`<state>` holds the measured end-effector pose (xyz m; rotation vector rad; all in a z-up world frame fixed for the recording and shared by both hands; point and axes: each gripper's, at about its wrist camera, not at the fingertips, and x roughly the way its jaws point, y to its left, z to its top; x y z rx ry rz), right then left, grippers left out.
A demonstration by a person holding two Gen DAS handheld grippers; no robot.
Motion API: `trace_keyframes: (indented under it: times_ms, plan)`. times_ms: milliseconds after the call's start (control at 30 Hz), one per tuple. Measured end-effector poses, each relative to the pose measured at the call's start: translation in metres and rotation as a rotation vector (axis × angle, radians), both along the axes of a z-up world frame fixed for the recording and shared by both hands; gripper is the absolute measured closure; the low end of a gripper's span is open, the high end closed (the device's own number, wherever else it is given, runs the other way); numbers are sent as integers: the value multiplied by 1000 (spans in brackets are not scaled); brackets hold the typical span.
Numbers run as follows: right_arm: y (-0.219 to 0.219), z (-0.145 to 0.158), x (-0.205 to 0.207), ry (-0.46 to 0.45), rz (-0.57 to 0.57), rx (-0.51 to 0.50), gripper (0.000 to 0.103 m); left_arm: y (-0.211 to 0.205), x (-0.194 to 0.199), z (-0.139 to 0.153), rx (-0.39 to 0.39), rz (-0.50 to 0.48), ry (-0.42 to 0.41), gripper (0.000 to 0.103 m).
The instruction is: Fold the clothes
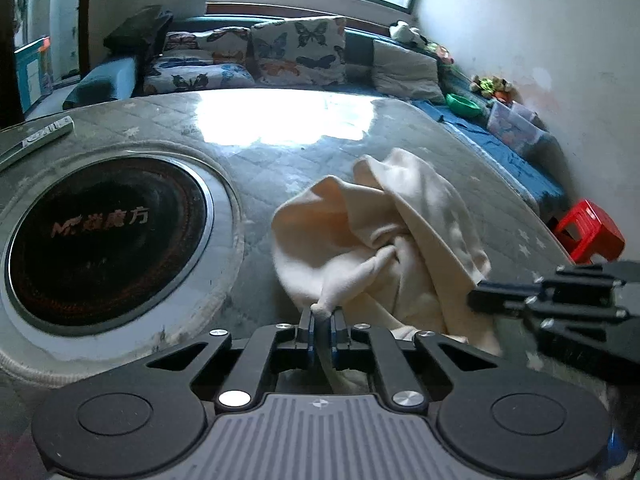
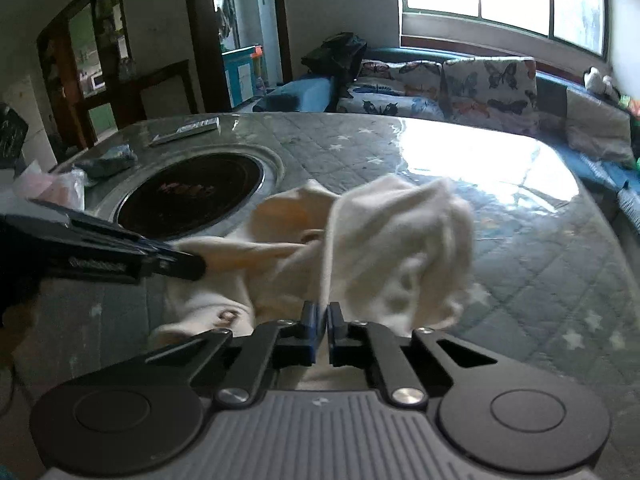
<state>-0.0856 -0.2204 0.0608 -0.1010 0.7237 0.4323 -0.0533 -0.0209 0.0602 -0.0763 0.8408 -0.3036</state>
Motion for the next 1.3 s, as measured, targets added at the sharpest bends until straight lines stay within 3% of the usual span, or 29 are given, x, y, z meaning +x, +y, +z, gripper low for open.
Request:
trace_keyframes:
  times_ms: [200,300,367,400,433,500,733,900,1000,1133,1200,1300]
  plan:
    - [-18,5,-14,13,5,-44,100,2,-11,1,10,-59,15,92]
    - [-26,14,-12,13,4,-19,93,-1,-7,7,26,-58,-5,88]
    - [-25,21,-1,1,3,9,91,-1,-3,12,33,-52,-28,82]
    - [-25,25,5,-5,2,24,90,-1,0,14,42,-46,-43,72]
    - [-22,28,12,-11,4,29,86,-2,4,16,56,-37,-62,64]
    - [-16,32,27,-23,8,36,77,-3,13,18,92,-14,-88,58]
    - [-3,34,74,-8,-4,43,71,-9,56,15,109,-23,-127,43]
    - [5,32,104,10,-13,38,68,-24,81,-4,109,-96,-115,41]
    - [8,27,120,26,-17,26,67,-29,94,-17,83,-121,-80,43]
    - [14,20,138,47,-16,11,67,-34,97,-23,33,-174,-64,81]
    - [21,16,144,56,-3,6,66,-37,95,-23,24,-192,-68,91]
    - [33,10,155,76,12,-14,66,-38,93,-23,12,-197,-81,95]
